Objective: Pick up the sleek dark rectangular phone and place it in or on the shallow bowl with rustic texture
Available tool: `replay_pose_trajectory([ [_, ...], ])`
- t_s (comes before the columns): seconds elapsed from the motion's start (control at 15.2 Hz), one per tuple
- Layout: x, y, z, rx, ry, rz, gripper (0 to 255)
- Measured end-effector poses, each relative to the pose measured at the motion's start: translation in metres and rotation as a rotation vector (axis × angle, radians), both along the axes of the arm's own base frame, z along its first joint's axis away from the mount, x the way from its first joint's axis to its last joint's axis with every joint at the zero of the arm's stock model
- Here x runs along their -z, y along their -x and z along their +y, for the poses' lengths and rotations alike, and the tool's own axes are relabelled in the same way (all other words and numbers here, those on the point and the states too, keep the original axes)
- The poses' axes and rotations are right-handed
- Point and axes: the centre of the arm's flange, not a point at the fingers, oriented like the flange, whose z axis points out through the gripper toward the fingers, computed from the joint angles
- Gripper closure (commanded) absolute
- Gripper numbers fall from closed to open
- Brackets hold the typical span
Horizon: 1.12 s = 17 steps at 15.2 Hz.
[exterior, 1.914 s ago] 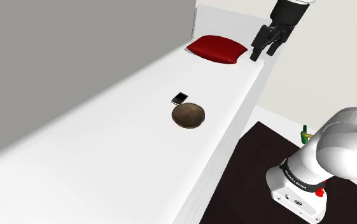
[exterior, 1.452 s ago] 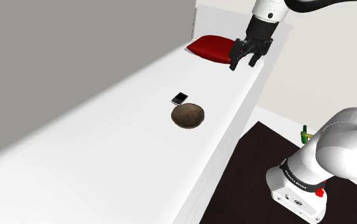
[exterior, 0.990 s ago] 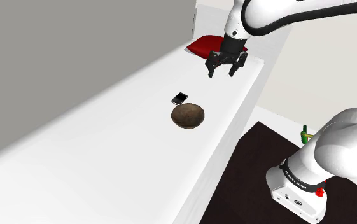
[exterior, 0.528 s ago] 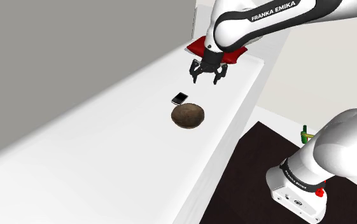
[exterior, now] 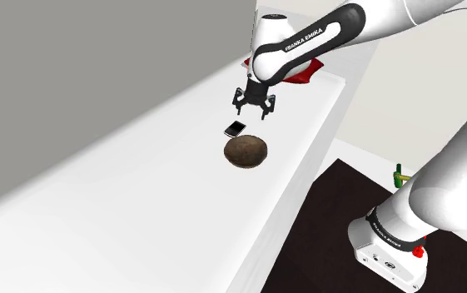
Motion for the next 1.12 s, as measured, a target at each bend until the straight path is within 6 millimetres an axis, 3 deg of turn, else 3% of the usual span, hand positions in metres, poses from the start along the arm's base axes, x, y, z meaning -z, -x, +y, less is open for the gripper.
replay_pose_trajectory([
  [0.53,0.080,-0.076,-0.018,0.225,-0.021,0.017,0],
  [1.12,0.129,-0.090,-0.020,0.272,-0.024,0.020,0],
])
